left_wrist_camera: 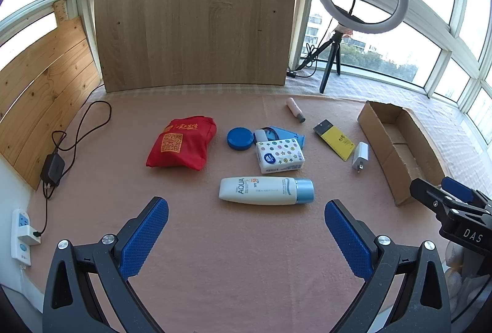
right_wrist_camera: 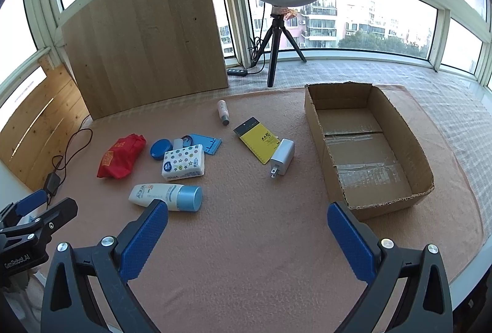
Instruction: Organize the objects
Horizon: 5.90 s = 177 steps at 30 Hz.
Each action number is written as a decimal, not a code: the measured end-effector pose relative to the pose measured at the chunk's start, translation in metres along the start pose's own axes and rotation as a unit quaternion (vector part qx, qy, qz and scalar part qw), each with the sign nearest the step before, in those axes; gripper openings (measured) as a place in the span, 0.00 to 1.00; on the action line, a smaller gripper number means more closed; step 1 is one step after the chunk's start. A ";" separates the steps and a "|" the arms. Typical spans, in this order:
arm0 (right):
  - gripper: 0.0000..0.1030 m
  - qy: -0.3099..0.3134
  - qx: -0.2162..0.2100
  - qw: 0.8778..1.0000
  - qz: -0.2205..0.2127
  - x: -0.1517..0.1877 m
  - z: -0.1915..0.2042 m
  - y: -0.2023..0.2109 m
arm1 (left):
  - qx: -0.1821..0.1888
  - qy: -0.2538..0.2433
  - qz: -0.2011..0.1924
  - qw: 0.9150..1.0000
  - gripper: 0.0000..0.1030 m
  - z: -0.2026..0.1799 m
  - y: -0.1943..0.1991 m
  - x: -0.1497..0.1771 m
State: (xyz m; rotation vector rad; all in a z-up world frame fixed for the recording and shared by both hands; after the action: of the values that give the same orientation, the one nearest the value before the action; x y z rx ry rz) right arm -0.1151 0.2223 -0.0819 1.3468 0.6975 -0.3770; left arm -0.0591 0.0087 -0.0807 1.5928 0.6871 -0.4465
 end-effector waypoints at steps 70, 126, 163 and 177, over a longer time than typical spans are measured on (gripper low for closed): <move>0.99 -0.014 0.009 1.000 0.022 0.014 -0.015 -0.009 | -0.003 -0.017 0.029 0.999 1.00 -0.013 -0.043 -0.004; 0.99 -0.038 0.033 0.998 0.049 0.050 -0.042 0.005 | 0.026 0.026 0.191 0.981 0.91 -0.001 -0.208 -0.001; 0.99 -0.034 -0.034 0.993 0.107 0.072 -0.015 -0.044 | 0.141 -0.128 0.203 0.961 0.77 -0.090 -0.106 0.104; 0.76 -0.087 -0.150 0.967 0.184 0.082 0.018 -0.093 | 0.179 -0.100 0.241 0.949 0.67 -0.095 -0.122 0.113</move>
State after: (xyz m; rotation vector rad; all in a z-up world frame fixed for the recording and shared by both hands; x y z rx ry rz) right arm -0.1075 0.1974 -0.2045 1.1086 0.3301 -0.0830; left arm -0.0654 0.1263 -0.2313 1.9514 0.0450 -0.3720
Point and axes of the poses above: each gripper's, at about its wrist camera, not at the fingertips, and y roughly against the way its jaws point, z to its left, x to its underside, the point moved 9 cm from there along -y, roughly the way its jaws point, and after that the axes turned 6 degrees about y, right-handed, at the moved point
